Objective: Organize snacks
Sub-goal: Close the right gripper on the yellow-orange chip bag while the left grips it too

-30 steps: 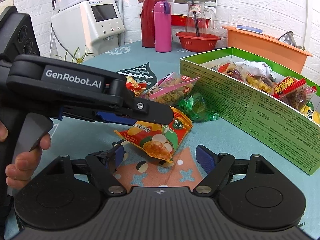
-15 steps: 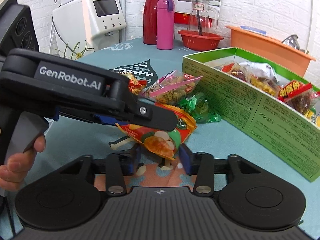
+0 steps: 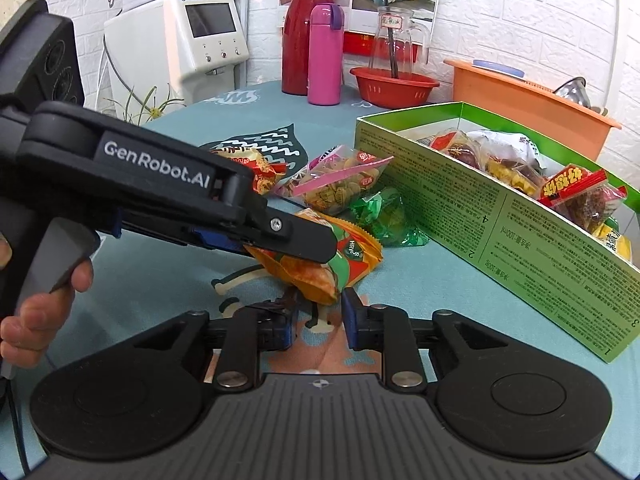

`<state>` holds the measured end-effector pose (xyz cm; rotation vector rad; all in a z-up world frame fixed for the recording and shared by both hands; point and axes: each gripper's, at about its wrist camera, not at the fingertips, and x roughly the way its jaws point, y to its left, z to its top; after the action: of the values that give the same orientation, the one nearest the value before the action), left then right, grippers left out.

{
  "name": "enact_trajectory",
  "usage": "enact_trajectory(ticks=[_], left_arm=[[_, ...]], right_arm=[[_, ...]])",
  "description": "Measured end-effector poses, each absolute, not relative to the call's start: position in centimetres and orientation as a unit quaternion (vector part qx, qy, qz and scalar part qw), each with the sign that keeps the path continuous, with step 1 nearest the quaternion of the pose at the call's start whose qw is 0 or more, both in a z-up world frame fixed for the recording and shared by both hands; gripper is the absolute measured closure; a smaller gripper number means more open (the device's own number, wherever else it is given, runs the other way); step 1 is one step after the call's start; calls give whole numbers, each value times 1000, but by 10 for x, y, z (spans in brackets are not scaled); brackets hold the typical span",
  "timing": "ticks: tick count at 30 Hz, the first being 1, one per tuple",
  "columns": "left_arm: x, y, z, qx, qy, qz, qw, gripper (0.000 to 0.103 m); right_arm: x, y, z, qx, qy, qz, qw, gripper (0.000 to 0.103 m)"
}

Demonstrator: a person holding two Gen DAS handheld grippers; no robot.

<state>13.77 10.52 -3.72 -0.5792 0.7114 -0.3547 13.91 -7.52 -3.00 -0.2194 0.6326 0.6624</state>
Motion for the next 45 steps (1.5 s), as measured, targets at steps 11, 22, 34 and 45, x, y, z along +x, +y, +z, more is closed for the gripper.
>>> enact_trajectory(ticks=[11, 22, 34, 45], left_arm=[[140, 104, -40, -280, 348, -169, 879, 0], [140, 103, -41, -274, 351, -169, 879, 0], [140, 96, -40, -254, 350, -178, 884, 11], [138, 92, -36, -257, 340, -207, 881, 14]], right_arm=[[145, -67, -33, -113, 301, 322, 890, 37], [148, -66, -33, -105, 302, 323, 891, 37], [144, -69, -33, -110, 296, 317, 894, 56], [135, -77, -27, -107, 290, 301, 902, 60]])
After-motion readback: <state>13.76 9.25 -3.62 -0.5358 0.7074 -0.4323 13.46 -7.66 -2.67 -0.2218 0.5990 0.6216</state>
